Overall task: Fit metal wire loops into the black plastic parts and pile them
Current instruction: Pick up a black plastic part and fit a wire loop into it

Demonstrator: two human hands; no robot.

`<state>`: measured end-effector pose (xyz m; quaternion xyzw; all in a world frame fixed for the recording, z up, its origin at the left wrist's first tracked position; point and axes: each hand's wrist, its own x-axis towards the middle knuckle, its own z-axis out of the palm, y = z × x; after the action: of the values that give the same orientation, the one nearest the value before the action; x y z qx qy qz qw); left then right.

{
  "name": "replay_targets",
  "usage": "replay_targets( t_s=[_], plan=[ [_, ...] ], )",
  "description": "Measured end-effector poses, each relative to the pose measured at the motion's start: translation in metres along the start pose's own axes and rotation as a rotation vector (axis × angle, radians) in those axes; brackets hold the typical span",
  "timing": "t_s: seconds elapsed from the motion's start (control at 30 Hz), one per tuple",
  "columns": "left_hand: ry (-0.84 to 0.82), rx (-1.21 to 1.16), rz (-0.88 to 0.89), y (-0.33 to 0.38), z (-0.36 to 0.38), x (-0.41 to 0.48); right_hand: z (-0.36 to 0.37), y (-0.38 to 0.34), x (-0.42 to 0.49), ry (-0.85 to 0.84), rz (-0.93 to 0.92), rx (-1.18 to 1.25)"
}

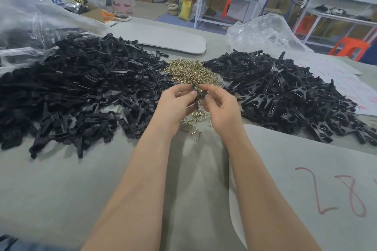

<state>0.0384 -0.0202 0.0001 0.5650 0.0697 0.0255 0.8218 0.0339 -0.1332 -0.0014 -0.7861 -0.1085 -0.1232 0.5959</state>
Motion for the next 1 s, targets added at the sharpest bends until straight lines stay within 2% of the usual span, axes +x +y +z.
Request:
replay_targets(
  t_s=[0.33,0.57,0.8,1.0],
  plan=[
    [-0.019,0.120,0.094,-0.002,0.001,0.001,-0.005,0.001,0.003,0.037,0.077,0.124],
    [-0.002,0.175,0.137,-0.004,0.000,0.001,-0.004,0.000,0.001,0.022,0.086,0.107],
    [-0.053,0.009,0.081,0.001,-0.001,-0.003,-0.005,-0.004,0.000,0.047,0.109,0.160],
    [-0.092,-0.052,0.060,0.004,0.001,-0.007,-0.010,-0.005,0.002,0.013,0.245,0.428]
  ],
)
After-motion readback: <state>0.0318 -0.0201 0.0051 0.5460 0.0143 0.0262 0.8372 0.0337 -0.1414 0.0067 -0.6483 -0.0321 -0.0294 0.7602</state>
